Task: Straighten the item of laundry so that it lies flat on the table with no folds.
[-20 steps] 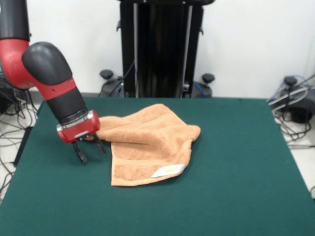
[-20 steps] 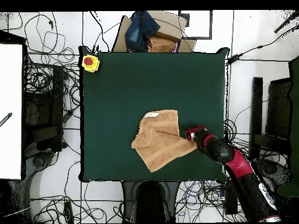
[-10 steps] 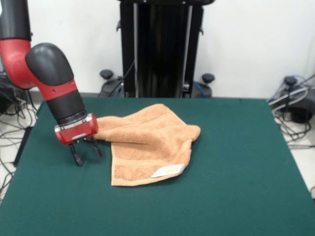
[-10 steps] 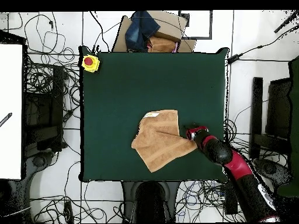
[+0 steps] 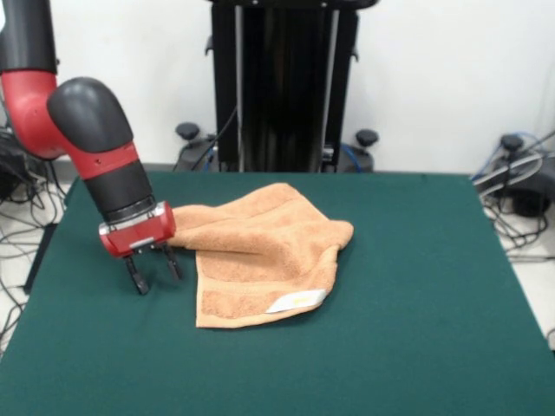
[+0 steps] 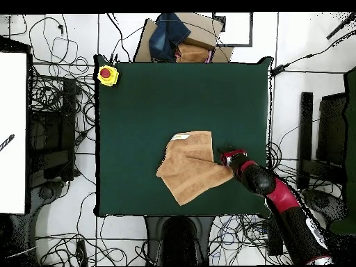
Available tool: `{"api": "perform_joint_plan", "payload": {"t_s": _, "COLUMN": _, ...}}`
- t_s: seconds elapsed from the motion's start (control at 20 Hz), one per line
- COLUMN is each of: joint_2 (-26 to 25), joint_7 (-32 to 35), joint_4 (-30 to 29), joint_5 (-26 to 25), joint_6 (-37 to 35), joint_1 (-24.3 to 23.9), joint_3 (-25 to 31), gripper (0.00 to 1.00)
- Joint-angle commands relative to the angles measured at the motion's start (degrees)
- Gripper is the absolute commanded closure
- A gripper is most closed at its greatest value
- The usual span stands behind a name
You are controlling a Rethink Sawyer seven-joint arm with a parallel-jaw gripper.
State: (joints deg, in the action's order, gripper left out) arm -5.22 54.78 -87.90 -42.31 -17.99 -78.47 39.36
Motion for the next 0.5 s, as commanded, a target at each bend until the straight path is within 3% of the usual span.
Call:
{"api": "perform_joint_plan", "payload": {"t_s": 0.05, "joint_2": -6.0, "joint_7": 5.2, "joint_4": 3.3, "joint_5": 2.4, "joint_6": 1.5, "joint_1": 5.5, "joint_3": 2.3, "gripper": 0.00}}
{"api": "perform_joint_plan", "payload": {"t_s": 0.3, "joint_2": -3.2, "joint_7": 8.1, "joint_4": 0.2, "joint_5": 3.9, "joint_6": 2.0, "joint_1": 6.6, "joint_3": 1.5, "gripper": 0.00}}
{"api": "perform_joint_plan", "payload": {"t_s": 0.5, "joint_2": -4.7, "joint_7": 5.5, "joint_4": -1.7, "joint_5": 5.9, "joint_6": -1.1, "joint_1": 5.0, "joint_3": 2.7, "gripper": 0.00}}
